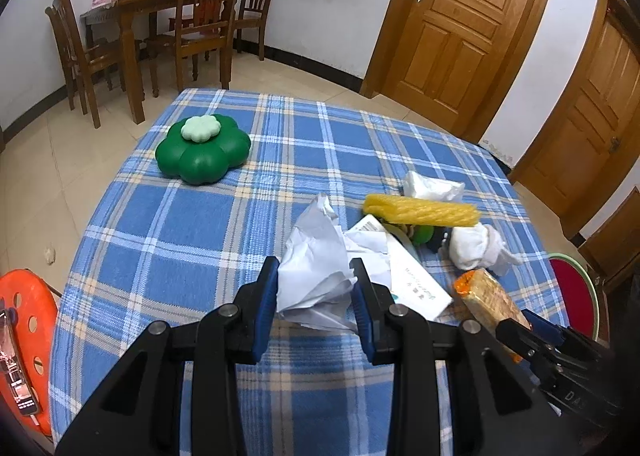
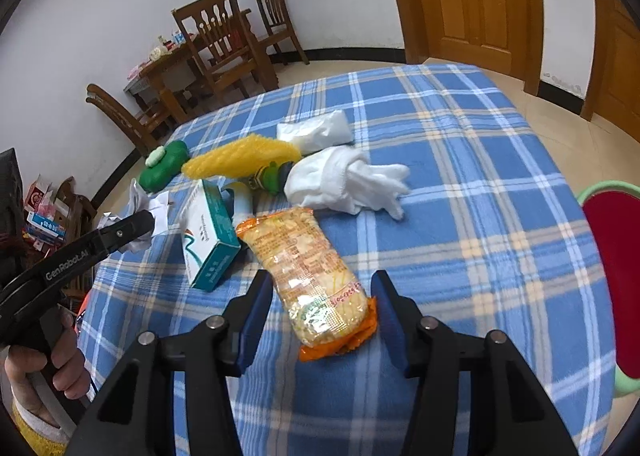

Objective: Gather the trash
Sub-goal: 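Grasp the orange-ended cracker bag with the right gripper while the left gripper holds the tissue, then carry the tissue and cracker bag over the red bin with both grippers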

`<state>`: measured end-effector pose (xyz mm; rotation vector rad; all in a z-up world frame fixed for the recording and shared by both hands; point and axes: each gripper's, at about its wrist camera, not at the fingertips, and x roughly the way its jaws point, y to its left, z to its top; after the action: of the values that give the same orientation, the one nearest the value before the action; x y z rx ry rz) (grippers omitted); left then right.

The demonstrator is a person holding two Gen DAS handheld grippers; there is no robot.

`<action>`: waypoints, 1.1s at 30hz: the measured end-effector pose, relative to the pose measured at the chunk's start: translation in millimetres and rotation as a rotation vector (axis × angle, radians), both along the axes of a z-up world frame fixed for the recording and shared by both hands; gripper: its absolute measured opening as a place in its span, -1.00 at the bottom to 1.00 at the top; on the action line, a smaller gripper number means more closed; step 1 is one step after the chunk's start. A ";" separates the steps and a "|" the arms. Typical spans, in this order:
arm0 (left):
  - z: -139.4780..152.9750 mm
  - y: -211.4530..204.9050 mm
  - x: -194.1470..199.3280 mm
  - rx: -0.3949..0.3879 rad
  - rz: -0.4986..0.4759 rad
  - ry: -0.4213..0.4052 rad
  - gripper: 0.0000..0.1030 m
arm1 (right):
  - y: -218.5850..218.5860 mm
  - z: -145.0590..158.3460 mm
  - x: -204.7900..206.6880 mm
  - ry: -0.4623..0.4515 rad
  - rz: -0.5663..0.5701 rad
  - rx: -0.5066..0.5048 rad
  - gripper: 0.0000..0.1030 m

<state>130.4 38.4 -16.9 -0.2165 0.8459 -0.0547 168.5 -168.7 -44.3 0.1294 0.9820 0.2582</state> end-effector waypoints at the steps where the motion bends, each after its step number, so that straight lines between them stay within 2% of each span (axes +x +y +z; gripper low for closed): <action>1: 2.1 -1.2 -1.5 0.001 -0.002 -0.004 -0.31 | -2.2 2.8 -3.7 -0.006 -0.005 0.004 0.05; 16: 30.1 -38.6 -32.9 -0.007 -0.089 -0.041 -0.31 | -41.1 44.6 -54.9 -0.121 -0.100 0.044 0.05; 33: 54.7 -111.5 -46.2 -0.019 -0.269 -0.060 -0.31 | -99.6 85.1 -102.5 -0.240 -0.260 0.064 0.05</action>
<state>84.2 -73.1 37.8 -0.1175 0.8112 -0.3197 66.0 -268.2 40.8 0.2760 0.7098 0.0633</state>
